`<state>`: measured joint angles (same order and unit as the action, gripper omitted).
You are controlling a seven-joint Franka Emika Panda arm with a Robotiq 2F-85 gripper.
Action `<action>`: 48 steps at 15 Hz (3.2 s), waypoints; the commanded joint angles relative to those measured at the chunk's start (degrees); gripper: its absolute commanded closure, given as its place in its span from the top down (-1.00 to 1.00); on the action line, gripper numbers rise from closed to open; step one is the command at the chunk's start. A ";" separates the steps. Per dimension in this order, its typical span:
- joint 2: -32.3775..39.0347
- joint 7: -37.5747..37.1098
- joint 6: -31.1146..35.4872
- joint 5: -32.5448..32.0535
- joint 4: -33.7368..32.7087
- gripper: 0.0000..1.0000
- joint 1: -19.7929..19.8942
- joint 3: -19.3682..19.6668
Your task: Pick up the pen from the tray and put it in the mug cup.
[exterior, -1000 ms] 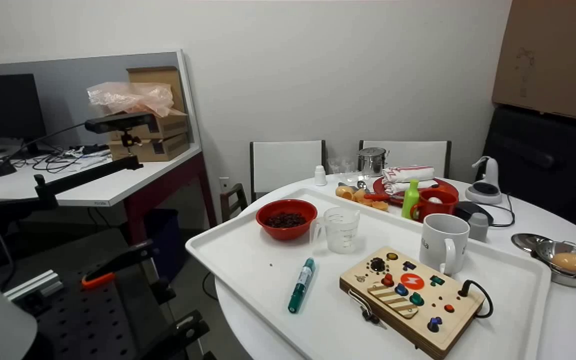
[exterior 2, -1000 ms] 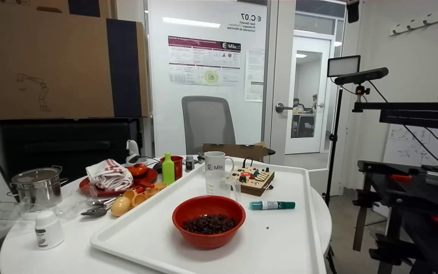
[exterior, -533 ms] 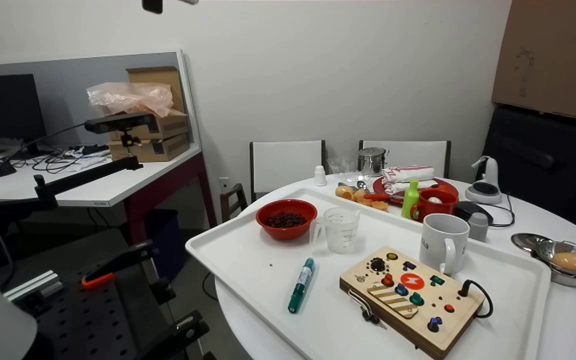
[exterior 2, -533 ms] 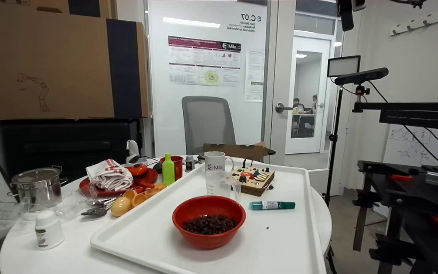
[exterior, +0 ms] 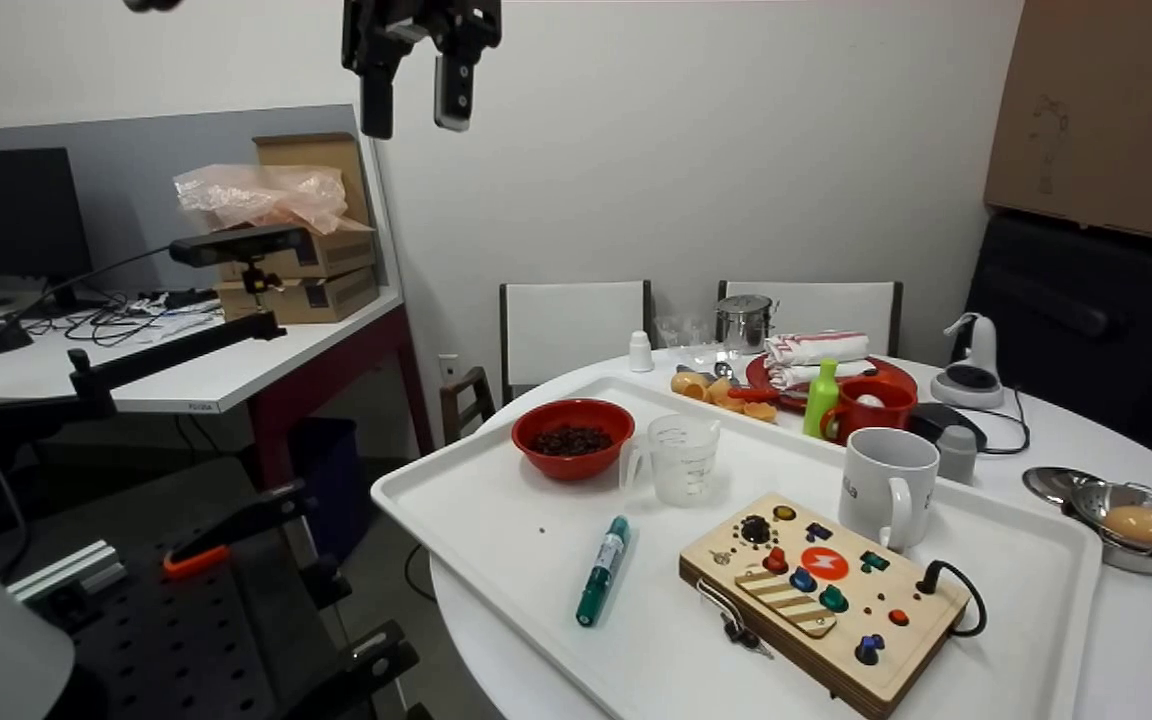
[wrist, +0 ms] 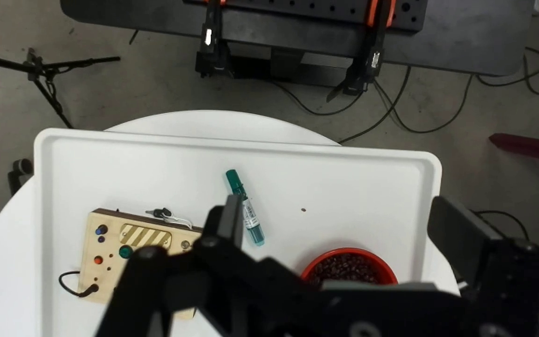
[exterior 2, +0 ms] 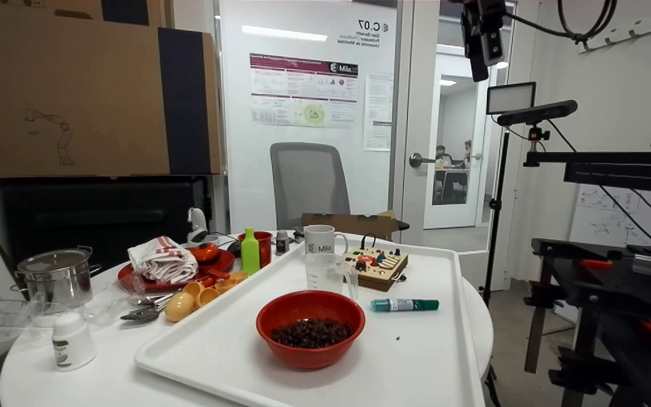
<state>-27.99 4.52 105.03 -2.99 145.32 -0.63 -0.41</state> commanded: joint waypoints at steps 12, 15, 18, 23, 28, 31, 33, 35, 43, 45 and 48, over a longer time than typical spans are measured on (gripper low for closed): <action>11.71 7.31 11.24 1.55 1.26 1.00 -2.21 0.70; 16.63 12.95 18.36 1.25 1.88 1.00 -2.97 0.77; 22.54 23.30 24.23 2.50 1.33 1.00 -3.55 1.16; 33.79 28.73 27.89 4.05 -2.16 1.00 -2.21 -0.04; 43.94 24.60 29.91 2.12 -7.62 1.00 -0.81 -1.17; 47.67 20.93 30.06 -1.23 -10.96 1.00 -0.59 -0.60; 46.34 18.27 27.92 -2.87 -11.31 1.00 -0.34 -0.11; 46.85 19.94 29.43 -1.80 -10.59 1.00 0.64 -1.33; 49.08 15.67 32.59 -2.19 -11.60 1.00 0.34 -1.50; 51.25 13.84 35.29 -3.48 -12.11 1.00 -0.05 -1.08; 55.44 11.39 42.10 -5.16 -12.86 1.00 -0.35 -0.32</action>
<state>22.72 19.26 141.64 -5.56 134.23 -0.70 -1.34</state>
